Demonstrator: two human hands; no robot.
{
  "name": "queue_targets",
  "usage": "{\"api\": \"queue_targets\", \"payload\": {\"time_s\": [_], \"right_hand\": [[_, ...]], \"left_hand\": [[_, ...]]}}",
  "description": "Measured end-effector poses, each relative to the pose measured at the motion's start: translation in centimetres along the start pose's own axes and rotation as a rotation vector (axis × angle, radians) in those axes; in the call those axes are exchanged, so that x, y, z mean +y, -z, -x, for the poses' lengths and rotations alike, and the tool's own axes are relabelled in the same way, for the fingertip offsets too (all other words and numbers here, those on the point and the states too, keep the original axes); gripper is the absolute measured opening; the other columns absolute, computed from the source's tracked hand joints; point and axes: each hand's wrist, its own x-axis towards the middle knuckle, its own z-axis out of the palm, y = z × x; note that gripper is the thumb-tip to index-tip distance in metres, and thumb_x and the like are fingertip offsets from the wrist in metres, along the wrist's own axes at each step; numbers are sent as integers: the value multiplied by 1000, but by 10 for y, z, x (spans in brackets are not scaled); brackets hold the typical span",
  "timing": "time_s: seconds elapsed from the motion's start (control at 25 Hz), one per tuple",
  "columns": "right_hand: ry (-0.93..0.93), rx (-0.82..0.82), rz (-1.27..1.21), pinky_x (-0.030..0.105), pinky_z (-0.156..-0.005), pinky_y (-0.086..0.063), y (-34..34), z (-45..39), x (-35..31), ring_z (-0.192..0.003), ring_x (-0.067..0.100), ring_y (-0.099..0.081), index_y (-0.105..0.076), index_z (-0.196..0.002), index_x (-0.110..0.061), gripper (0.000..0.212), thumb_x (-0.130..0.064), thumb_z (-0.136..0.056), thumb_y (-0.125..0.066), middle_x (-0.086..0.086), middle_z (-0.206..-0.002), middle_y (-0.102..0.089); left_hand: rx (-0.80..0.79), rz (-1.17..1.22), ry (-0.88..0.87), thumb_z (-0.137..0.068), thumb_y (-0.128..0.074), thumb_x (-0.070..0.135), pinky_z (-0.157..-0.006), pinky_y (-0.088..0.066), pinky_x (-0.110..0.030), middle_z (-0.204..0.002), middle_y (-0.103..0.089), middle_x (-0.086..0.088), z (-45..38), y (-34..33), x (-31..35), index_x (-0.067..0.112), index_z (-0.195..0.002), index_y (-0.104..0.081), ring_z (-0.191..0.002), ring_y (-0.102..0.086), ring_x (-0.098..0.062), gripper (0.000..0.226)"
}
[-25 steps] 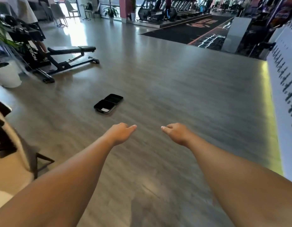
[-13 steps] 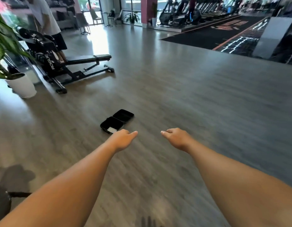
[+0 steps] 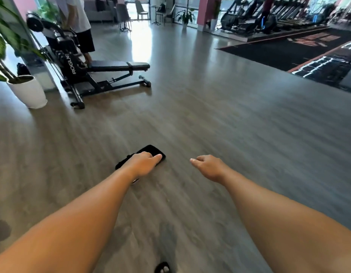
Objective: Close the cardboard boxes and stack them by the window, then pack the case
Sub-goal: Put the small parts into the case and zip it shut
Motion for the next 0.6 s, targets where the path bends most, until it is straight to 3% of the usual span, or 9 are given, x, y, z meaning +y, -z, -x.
{"api": "queue_targets", "payload": {"time_s": [0.16,0.6], "right_hand": [[36,-40,11,31,-92,-39,38,-100,-16,-126,25,-54,-64,-130,-22,59,-64,-96,-42,2,-134,-63],[228,-210,86,36,-102,-41,131,-384,-42,-131,26,-50,-56,-140,-23,67,-67,-93,-40,4,-143,-56]], "left_hand": [[-3,25,61,-95,-35,68,-87,-46,-35,-112,-65,-3,-85,27,20,16,-112,-66,-101,-58,-23,63],[140,68,257,-96,-35,68,-100,-39,-36,-144,-53,-7,-316,79,74,15,-134,-59,-130,-48,-27,69]]}}
